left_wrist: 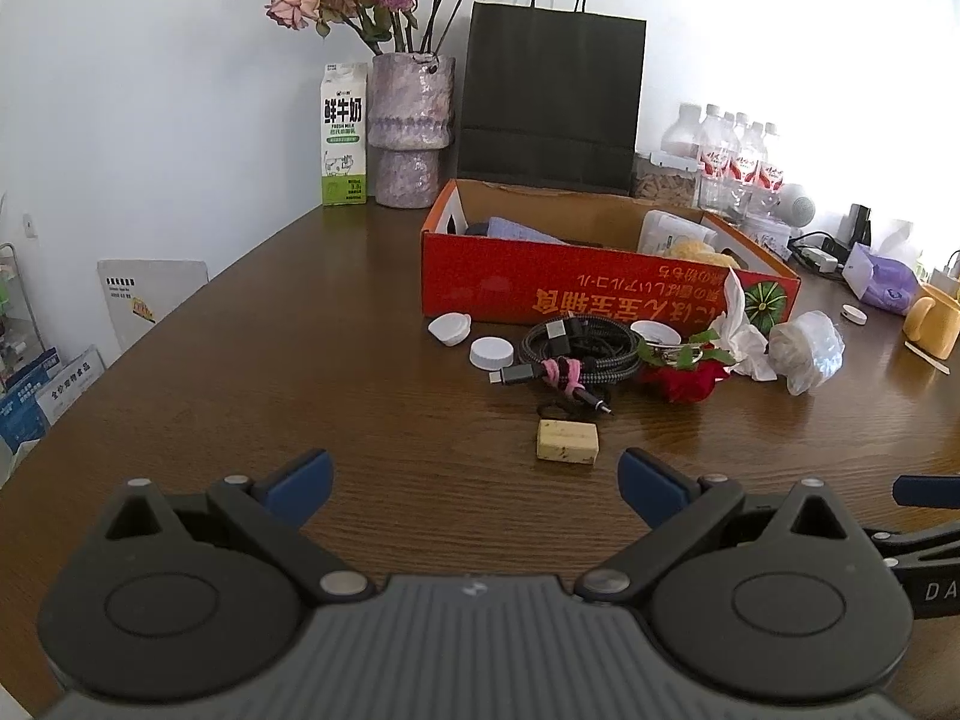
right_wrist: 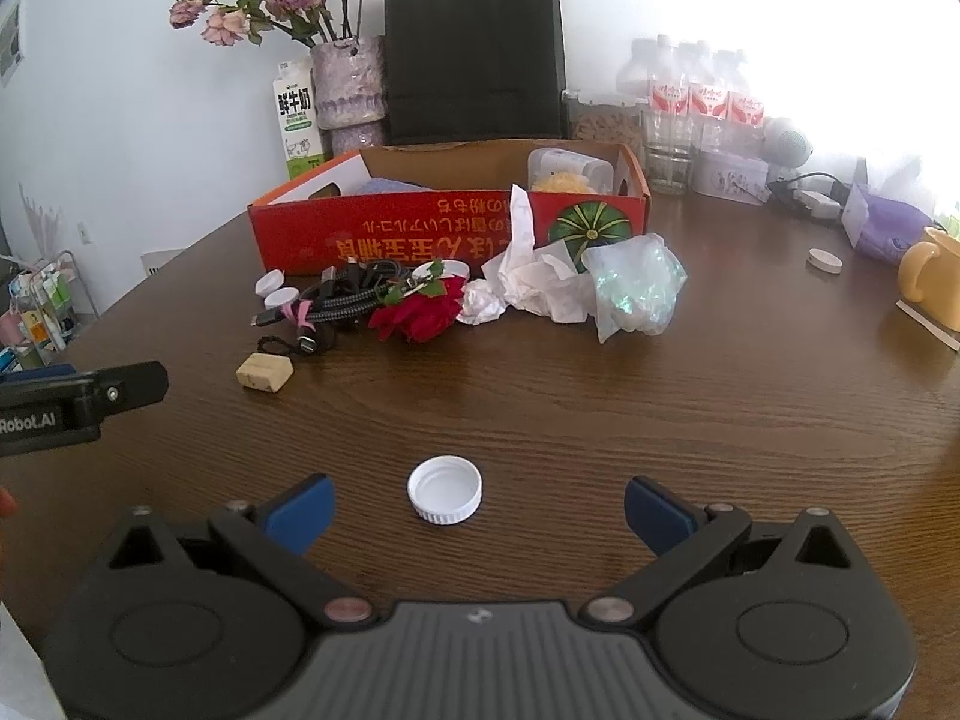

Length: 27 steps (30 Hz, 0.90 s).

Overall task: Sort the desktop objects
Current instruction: 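Grasp the white bottle cap with the right tool while the left tool grasps the beige block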

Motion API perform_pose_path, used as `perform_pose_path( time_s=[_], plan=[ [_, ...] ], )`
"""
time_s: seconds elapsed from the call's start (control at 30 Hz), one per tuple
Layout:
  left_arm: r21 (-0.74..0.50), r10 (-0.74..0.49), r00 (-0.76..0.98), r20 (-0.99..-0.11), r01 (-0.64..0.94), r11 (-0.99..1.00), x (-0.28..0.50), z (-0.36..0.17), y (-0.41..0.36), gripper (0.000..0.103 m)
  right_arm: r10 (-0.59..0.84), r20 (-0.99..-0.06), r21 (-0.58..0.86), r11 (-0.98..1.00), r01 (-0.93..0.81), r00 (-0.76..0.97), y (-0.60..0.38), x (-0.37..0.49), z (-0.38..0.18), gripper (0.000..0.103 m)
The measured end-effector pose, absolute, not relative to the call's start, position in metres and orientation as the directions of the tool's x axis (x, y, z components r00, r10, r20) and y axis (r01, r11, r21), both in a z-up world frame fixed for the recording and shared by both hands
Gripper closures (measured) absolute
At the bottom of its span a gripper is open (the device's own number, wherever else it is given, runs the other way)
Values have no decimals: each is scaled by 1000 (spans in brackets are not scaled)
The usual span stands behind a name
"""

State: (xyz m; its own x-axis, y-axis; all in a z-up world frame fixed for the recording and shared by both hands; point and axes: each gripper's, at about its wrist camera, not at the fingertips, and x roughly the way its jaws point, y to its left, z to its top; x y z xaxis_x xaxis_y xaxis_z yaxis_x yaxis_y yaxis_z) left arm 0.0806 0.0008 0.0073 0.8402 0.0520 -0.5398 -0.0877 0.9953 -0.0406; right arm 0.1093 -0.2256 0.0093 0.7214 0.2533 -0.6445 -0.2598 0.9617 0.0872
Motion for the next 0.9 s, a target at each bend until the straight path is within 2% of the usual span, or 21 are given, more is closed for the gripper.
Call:
perform_pose_path(
  time_s=[0.17,0.33,0.4,0.47,0.53,0.67,0.7,0.73,0.77,0.9],
  plan=[
    [-37,56,833,-551,-91,995,85,4,2,0,241,-657,70,963,-261,714,-223,114,4,2],
    [-32,63,823,-564,-98,995,91,1,5,0,254,-670,75,958,-277,697,-218,122,-2,13],
    [-31,62,822,-567,-97,995,93,0,5,0,256,-668,71,956,-283,698,-217,123,-2,15],
    [-32,61,819,-570,-95,995,95,-1,6,0,261,-663,70,955,-290,701,-217,124,-2,21],
    [-32,58,818,-572,-93,995,96,-2,5,0,265,-658,69,953,-294,705,-217,124,-1,35],
    [-32,53,815,-578,-88,996,99,-3,4,0,268,-651,56,950,-307,710,-216,122,0,46],
    [-30,53,813,-580,-87,996,100,-4,4,0,272,-647,53,948,-313,713,-216,121,0,57],
    [-30,51,811,-582,-84,996,101,-4,3,0,276,-643,54,947,-317,715,-216,121,0,71],
    [-29,50,810,-585,-82,996,103,-4,2,0,282,-640,60,946,-319,715,-217,121,0,75],
    [-25,28,808,-589,-53,998,111,-4,-7,0,301,-634,75,941,-330,712,-219,126,1,76]
  ],
)
